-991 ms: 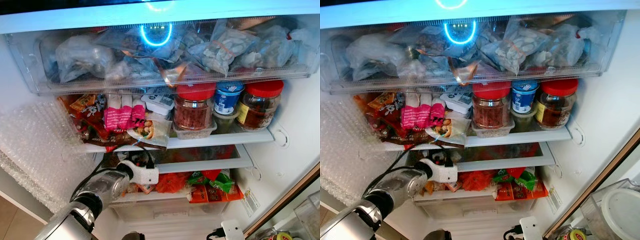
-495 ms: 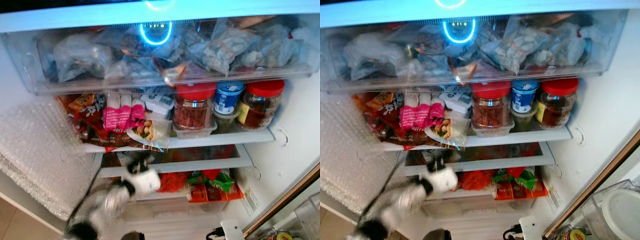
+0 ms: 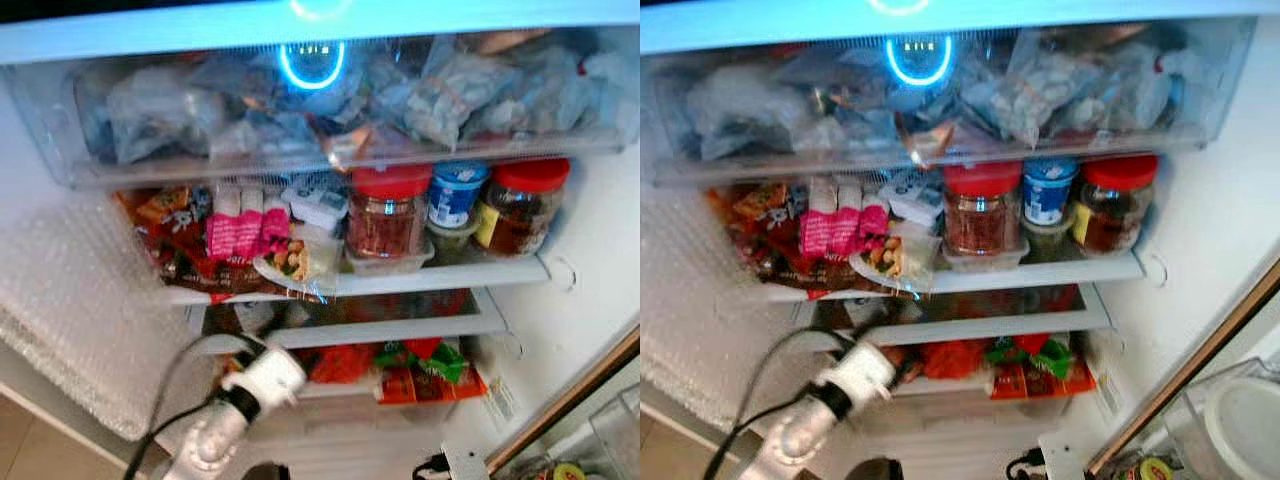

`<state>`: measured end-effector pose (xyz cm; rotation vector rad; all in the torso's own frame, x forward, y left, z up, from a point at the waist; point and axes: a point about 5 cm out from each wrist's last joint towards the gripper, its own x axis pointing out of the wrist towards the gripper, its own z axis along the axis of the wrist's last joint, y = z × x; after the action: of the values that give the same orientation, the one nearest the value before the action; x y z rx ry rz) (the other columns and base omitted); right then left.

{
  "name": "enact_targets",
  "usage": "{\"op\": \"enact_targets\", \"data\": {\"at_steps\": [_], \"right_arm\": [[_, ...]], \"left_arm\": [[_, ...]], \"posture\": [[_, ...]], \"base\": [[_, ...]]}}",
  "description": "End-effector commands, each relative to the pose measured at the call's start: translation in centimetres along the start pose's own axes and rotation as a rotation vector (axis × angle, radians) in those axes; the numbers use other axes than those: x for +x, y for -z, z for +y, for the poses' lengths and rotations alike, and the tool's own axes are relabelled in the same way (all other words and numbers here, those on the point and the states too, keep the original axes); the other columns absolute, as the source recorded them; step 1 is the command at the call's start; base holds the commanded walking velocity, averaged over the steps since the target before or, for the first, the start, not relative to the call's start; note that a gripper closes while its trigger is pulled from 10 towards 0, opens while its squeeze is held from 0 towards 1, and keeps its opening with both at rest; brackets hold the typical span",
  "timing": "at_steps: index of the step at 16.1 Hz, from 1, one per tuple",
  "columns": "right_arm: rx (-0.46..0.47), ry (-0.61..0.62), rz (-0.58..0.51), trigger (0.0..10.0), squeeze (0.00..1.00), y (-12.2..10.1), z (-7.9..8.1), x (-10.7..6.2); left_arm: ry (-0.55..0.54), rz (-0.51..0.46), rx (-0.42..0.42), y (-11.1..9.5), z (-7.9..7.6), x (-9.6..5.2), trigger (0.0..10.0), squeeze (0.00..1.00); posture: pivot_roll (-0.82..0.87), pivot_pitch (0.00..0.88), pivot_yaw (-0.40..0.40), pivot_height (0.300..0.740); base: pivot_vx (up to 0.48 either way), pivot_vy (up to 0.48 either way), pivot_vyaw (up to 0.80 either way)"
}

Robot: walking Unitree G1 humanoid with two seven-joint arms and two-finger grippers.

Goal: Restocking fridge

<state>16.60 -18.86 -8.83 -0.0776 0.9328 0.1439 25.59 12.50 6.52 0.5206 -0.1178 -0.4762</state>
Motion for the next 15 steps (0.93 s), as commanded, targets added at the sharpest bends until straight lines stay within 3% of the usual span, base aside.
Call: {"op": "enact_targets", "data": {"at_steps": [1,4,7,15], "right_arm": [[0.009,0.013,0.058,10.0,0.00,1.5,-0.4,-0.4],[0.007,0.013,0.058,10.0,0.00,1.5,-0.4,-0.4],[0.006,0.013,0.058,10.0,0.00,1.4,-0.4,-0.4],[-0.006,0.012,0.062,10.0,0.00,1.4,-0.3,-0.4]], "left_arm": [[-0.070,0.000,-0.048,-0.2,0.9,-0.1,10.0,0.00],[-0.152,0.050,-0.138,0.0,1.5,-0.6,10.0,0.00],[-0.167,0.038,-0.182,-0.7,1.3,-1.1,10.0,0.00],[-0.256,0.086,-0.295,-0.2,2.1,-2.1,10.0,0.00]], "posture": [[0.00,0.000,0.023,0.642],[0.00,0.000,0.021,0.642],[0.00,0.000,0.023,0.642],[0.00,0.000,0.027,0.642]], "base": [[0.000,0.000,0.00],[0.000,0.000,0.00],[0.000,0.000,0.00],[-0.304,0.000,0.00]]}}
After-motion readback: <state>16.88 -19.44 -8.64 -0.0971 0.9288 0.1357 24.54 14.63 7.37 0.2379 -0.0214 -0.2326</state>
